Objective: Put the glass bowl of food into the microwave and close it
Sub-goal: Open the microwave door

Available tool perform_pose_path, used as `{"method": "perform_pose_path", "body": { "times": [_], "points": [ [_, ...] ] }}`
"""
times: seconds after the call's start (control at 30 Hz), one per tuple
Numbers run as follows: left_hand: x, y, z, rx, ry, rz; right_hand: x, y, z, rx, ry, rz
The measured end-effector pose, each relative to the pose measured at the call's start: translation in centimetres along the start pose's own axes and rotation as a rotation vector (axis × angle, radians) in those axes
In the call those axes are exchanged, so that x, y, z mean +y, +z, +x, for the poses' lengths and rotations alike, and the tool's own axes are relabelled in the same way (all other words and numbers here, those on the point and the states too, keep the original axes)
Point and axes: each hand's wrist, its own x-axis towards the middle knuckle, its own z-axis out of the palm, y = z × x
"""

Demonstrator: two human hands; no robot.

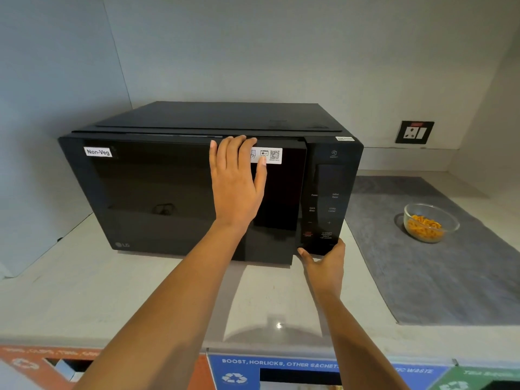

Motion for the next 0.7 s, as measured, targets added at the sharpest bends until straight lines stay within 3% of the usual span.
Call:
{"method": "perform_pose_path", "body": {
  "times": [0.3,0.47,0.7],
  "points": [
    [0.5,-3.4,0.9,-0.111,-0.001,0.000,0.4,-0.9,-1.2,-0.120,0.041,-0.020],
    [1.2,-5.6,1.6,-0.128,-0.052,-0.027,1.0,-1.1,-3.0,-0.141,0.087,-0.221],
    [1.7,-9.5,1.0,-0.167,-0.070,-0.019,1.8,-1.9,-5.3,-0.204,-0.043,-0.550]
  ]
}}
